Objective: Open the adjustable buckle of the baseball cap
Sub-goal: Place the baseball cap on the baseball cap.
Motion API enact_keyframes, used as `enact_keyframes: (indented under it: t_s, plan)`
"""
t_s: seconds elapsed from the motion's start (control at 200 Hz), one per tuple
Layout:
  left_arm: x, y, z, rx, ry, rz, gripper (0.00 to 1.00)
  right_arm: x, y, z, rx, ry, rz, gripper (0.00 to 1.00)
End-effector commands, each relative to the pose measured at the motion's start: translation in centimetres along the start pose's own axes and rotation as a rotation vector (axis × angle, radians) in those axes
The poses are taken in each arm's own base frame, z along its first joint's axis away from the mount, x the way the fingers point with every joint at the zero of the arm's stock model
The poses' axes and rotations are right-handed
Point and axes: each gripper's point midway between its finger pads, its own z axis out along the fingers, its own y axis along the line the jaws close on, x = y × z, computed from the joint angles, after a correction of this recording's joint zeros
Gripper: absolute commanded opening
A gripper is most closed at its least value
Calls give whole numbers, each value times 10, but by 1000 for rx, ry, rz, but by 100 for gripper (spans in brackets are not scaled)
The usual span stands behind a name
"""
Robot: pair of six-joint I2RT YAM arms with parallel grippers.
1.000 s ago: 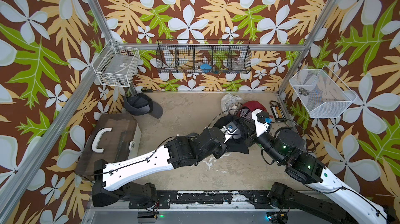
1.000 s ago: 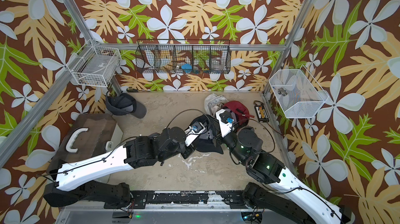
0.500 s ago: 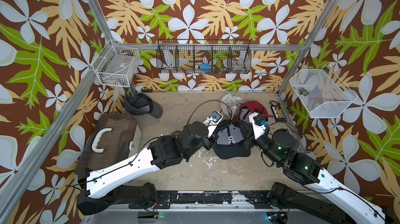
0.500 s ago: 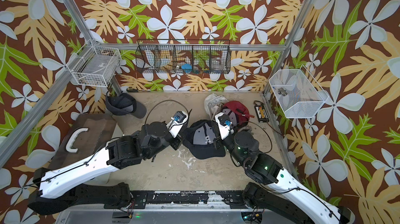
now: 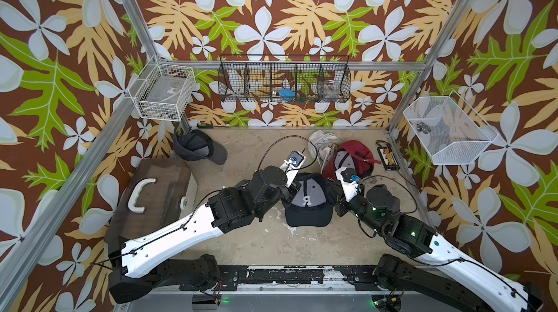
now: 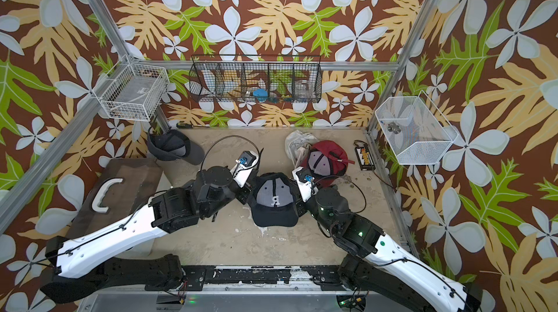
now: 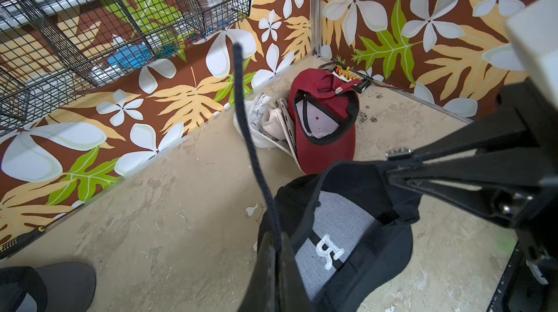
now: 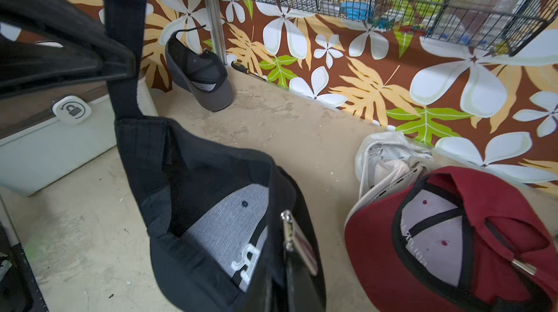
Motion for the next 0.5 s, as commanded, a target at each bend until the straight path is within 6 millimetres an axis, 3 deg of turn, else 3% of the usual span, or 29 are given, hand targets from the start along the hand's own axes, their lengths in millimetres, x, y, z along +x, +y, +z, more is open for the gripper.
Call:
enact_keyframes:
  t_s: [0.0,0.315,0.495]
  plan:
    - [-5,1,2,-1,-22,-19,0,6,4,3,-17,3,28,12]
    - [8,3,11,-8,6,-18,0,41,7,15,-28,58,47,14]
    - [15,6,17,-11,19,-23,0,49,6,17,-23,81,37,31]
